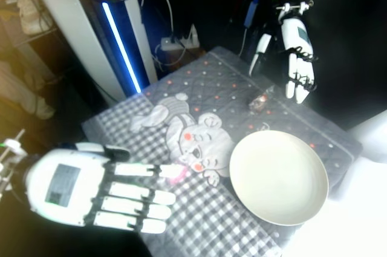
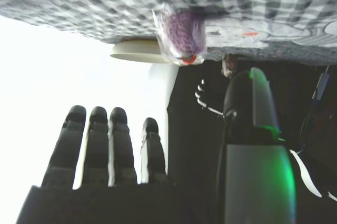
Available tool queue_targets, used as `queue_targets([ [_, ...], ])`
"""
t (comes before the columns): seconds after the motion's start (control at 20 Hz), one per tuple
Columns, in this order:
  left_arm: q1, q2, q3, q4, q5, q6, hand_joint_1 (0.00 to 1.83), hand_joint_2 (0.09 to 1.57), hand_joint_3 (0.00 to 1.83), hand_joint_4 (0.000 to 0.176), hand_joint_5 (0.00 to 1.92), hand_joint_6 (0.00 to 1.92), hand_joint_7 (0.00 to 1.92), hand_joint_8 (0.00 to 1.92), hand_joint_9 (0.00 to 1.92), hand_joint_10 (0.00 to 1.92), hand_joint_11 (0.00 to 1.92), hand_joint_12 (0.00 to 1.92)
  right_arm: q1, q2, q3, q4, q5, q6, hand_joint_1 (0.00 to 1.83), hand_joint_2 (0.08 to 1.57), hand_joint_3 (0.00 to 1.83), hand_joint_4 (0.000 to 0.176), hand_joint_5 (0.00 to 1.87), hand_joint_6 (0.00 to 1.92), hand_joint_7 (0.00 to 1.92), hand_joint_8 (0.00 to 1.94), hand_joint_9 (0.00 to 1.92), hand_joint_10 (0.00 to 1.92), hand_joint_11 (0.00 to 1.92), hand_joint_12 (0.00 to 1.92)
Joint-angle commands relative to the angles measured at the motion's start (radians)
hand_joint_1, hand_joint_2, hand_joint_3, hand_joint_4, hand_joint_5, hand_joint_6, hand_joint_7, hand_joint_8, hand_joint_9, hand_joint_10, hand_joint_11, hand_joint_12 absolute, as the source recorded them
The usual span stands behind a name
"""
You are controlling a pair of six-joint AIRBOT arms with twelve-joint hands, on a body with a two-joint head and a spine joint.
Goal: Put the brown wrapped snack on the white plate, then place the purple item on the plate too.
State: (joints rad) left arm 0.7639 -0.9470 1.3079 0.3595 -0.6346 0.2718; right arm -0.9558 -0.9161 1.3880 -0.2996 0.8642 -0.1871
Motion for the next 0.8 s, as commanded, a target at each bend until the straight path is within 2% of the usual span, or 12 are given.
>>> queue_targets([
  [0.0,-0.023,-0.014,0.011,-0.011,-0.065,-0.004,0.73,0.94,0.01,0.111,0.57,0.00,0.47,0.01,0.43,0.03,0.01,0.77,0.015,0.003,0.007,0.048,0.098,0.002,0.88,1.15,0.00,0.009,0.38,0.00,0.35,0.00,0.35,0.01,0.18,0.47],
  [0.05,-0.033,-0.022,0.017,0.004,-0.048,-0.004,0.72,0.94,0.00,0.097,0.58,0.00,0.52,0.01,0.50,0.02,0.05,0.80,0.015,0.002,0.008,0.048,0.098,0.002,0.90,1.15,0.00,0.000,0.38,0.00,0.35,0.01,0.35,0.01,0.18,0.47],
  [0.2,-0.071,-0.066,0.054,0.073,0.045,0.001,0.78,0.89,0.00,0.079,0.69,0.00,0.65,0.00,0.63,0.01,0.13,0.85,0.015,0.000,0.008,0.048,0.097,0.002,0.93,1.15,0.00,0.026,0.38,0.00,0.36,0.01,0.36,0.01,0.18,0.46],
  [0.35,-0.098,-0.107,0.085,0.123,0.107,0.001,0.71,0.94,0.00,0.085,0.71,0.00,0.69,0.00,0.66,0.00,0.08,1.07,0.015,0.000,0.008,0.048,0.097,0.002,0.97,1.14,0.00,0.011,0.39,0.00,0.36,0.00,0.36,0.00,0.18,0.46],
  [0.4,-0.106,-0.115,0.089,0.140,0.124,0.001,0.73,0.94,0.00,0.075,0.73,0.01,0.72,0.01,0.69,0.01,0.12,1.11,0.015,0.000,0.009,0.048,0.097,0.002,0.99,1.14,0.00,0.000,0.39,0.00,0.37,0.00,0.36,0.00,0.17,0.46],
  [0.45,-0.114,-0.121,0.093,0.157,0.139,0.001,0.86,0.93,0.00,0.036,0.79,0.01,0.80,0.01,0.77,0.03,0.18,1.16,0.015,0.000,0.009,0.048,0.097,0.002,0.99,1.14,0.00,0.007,0.40,0.00,0.37,0.00,0.36,0.00,0.17,0.46],
  [0.5,-0.126,-0.131,0.100,0.183,0.161,0.001,0.94,0.94,0.00,0.013,0.84,0.00,0.87,0.01,0.84,0.04,0.22,1.17,0.015,-0.001,0.009,0.048,0.097,0.002,0.97,1.14,0.00,0.013,0.40,0.01,0.38,0.01,0.37,0.01,0.18,0.47],
  [0.55,-0.137,-0.144,0.109,0.207,0.186,0.001,1.03,0.94,0.00,0.000,0.92,0.01,0.98,0.02,0.94,0.06,0.29,1.12,0.015,-0.002,0.010,0.048,0.097,0.002,0.96,1.13,0.00,0.033,0.40,0.00,0.38,0.00,0.38,0.01,0.19,0.48],
  [0.6,-0.141,-0.152,0.116,0.213,0.197,0.001,1.23,1.02,0.00,0.000,1.18,0.23,1.10,0.76,1.10,0.27,0.46,1.21,0.015,-0.004,0.011,0.048,0.097,0.002,0.94,1.13,0.00,0.027,0.40,0.00,0.37,0.00,0.36,0.00,0.15,0.53],
  [0.65,-0.141,-0.161,0.123,0.213,0.200,0.001,1.27,1.05,0.00,0.000,1.17,0.41,1.09,0.98,1.05,0.63,0.50,1.30,0.015,-0.005,0.012,0.047,0.097,0.002,0.96,1.13,0.00,0.028,0.40,0.00,0.37,0.00,0.35,0.00,0.14,0.54],
  [0.7,-0.141,-0.168,0.130,0.213,0.201,-0.001,1.20,1.05,0.00,0.000,1.13,0.67,0.97,1.13,0.92,1.30,0.55,1.61,0.015,-0.005,0.013,0.048,0.097,0.002,0.96,1.14,0.00,0.022,0.40,0.00,0.37,0.00,0.36,0.00,0.15,0.55],
  [0.75,-0.143,-0.177,0.141,0.208,0.199,-0.008,1.18,1.07,0.00,0.000,1.07,0.82,0.91,1.27,0.86,1.56,0.59,1.73,0.015,-0.005,0.014,0.048,0.097,0.002,0.98,1.13,0.00,0.012,0.41,0.00,0.38,0.00,0.36,0.00,0.14,0.55],
])
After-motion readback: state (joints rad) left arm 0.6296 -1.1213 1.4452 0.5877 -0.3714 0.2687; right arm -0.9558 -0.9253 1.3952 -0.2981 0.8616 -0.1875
